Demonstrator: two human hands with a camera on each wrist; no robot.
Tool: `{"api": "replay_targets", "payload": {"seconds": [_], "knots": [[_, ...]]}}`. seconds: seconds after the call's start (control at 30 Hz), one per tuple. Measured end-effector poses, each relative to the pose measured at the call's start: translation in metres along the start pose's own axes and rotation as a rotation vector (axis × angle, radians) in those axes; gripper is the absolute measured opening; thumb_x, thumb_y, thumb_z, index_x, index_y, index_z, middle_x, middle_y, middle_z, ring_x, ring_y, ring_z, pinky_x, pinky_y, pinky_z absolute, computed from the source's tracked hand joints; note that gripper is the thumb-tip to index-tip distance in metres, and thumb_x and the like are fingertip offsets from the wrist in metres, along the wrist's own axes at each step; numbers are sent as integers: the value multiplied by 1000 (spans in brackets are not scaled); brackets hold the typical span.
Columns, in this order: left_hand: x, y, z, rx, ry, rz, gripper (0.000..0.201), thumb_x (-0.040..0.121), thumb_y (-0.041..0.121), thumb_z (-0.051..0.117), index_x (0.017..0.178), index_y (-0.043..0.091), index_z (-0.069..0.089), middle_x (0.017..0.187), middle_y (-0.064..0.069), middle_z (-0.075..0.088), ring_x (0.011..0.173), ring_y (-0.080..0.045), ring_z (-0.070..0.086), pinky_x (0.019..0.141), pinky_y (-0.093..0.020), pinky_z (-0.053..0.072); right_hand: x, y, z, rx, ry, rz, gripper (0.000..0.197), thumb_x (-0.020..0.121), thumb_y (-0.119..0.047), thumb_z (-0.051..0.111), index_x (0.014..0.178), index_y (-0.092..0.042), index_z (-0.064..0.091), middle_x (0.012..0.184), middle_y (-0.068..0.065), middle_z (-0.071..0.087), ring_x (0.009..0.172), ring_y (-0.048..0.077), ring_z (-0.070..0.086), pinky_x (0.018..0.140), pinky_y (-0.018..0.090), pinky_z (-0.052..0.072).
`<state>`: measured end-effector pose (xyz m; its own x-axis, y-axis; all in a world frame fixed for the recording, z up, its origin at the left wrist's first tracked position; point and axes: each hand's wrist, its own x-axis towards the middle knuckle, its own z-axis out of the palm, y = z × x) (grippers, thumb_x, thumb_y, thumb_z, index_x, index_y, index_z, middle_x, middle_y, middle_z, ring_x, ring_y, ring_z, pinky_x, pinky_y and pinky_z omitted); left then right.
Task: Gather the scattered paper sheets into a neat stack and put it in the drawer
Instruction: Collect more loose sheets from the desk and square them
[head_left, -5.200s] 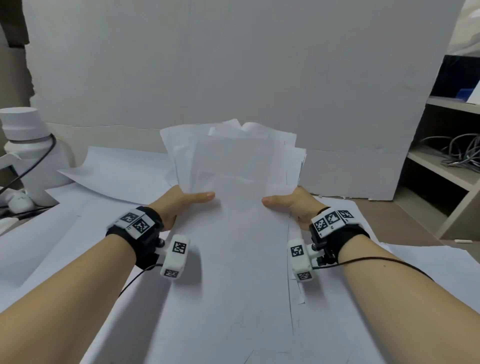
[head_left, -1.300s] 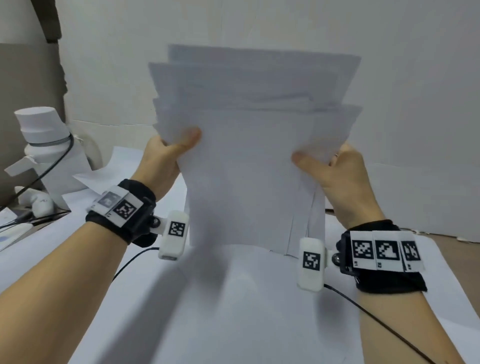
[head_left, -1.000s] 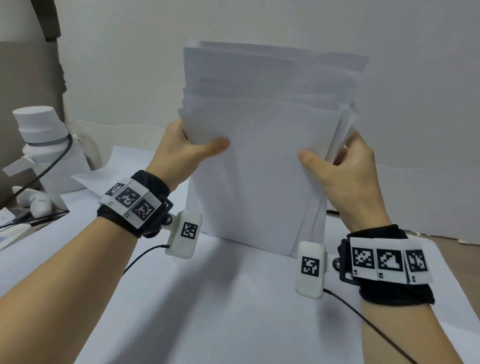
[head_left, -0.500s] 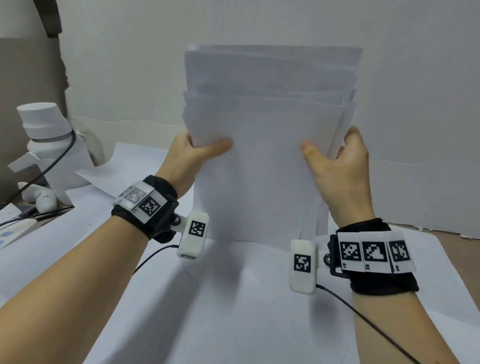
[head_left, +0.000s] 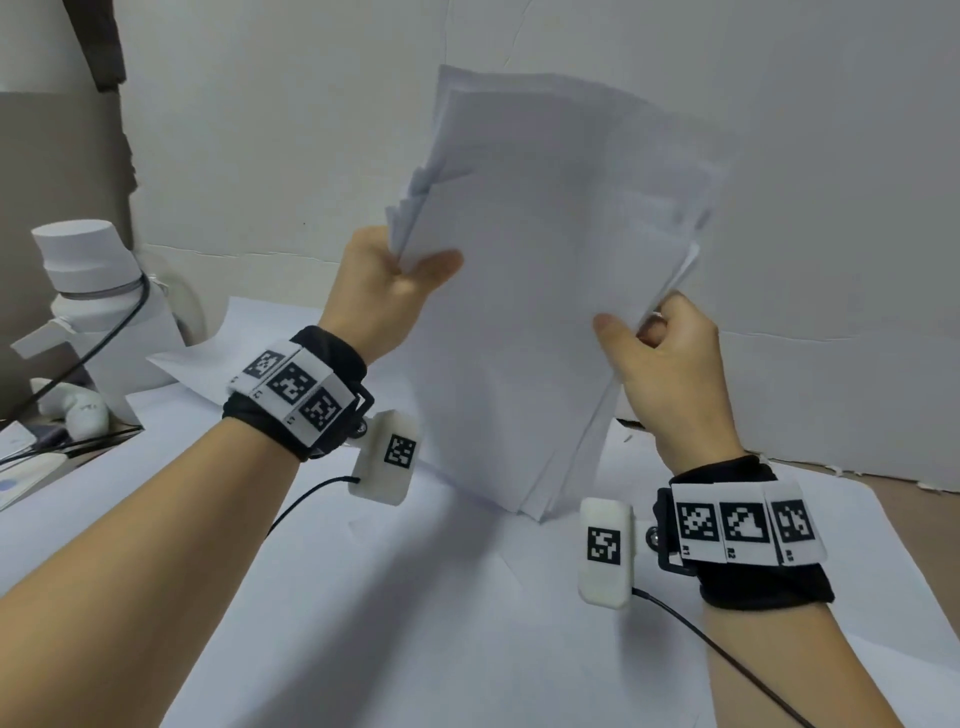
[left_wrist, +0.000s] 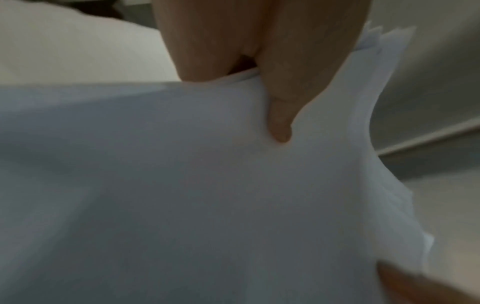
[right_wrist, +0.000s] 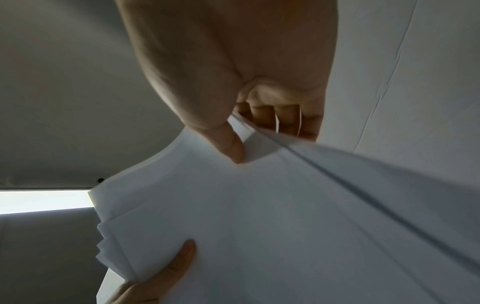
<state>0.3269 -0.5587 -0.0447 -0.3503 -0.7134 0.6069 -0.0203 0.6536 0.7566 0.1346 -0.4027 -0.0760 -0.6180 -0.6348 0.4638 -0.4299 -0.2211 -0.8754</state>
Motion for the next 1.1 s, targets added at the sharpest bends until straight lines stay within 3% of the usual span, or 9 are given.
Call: {"api": "replay_targets", "payload": {"seconds": [0.13,0.27,0.37,0.5,0.6,0.77,0.87,1.03,1.1], "knots": [[-2,-5,-8,-290,195,-104,11,86,9,76,95,16,74,98,-6,75,95,-29,72,91,-49,58,-3,2,0,-55,-102,83,22,83,-30,73,102,-23,63,93,-3,73,86,16,71,82,44,59],[-1,-18,-24,-576,365,-227,21,85,2,76,104,9,72,107,-8,76,104,-29,72,97,-50,55,0,4,-8,-101,-64,99,26,78,-33,79,94,-20,64,91,1,72,86,24,70,82,47,58],[-1,-36,-30,-797,436,-355,39,85,7,77,121,-1,65,121,-18,71,112,-35,68,98,-50,55,1,4,-10,55,-11,215,56,75,-33,84,118,-28,48,102,9,68,100,26,68,94,44,55],[-11,-45,-19,-1029,247,-543,46,95,23,65,134,0,59,127,-16,68,113,-30,69,85,-40,60,-6,-4,6,465,-203,246,51,80,-5,78,125,-3,55,99,10,71,104,28,70,96,46,54],[-23,-51,-6,-1101,108,-619,37,99,29,58,128,6,63,122,-12,71,112,-27,69,89,-39,59,-9,-2,18,491,-90,177,22,80,4,75,100,-6,69,96,10,75,98,29,71,95,44,55],[-39,-73,-28,-1083,143,-584,25,97,21,61,118,10,66,111,-9,74,103,-23,72,82,-32,60,-1,9,7,288,26,39,20,82,1,74,83,-18,71,79,-8,75,82,13,72,81,30,57],[-46,-94,-61,-855,109,-540,35,98,19,59,130,8,62,122,-15,69,105,-26,71,79,-32,60,6,23,-9,221,-22,84,20,81,1,74,80,-19,72,80,-5,75,83,19,72,82,38,57],[-58,-103,-81,-387,-98,-544,68,60,29,93,118,5,68,115,-16,74,102,-32,72,80,-38,59,4,43,-19,127,-237,199,20,80,10,70,84,-9,74,85,4,76,79,21,71,77,41,56],[-61,-103,-82,-381,-107,-534,60,65,22,90,118,4,68,114,-14,74,106,-35,71,82,-37,59,4,50,-22,129,-285,225,20,81,11,68,88,-7,74,92,11,76,85,26,72,85,48,55]]}}
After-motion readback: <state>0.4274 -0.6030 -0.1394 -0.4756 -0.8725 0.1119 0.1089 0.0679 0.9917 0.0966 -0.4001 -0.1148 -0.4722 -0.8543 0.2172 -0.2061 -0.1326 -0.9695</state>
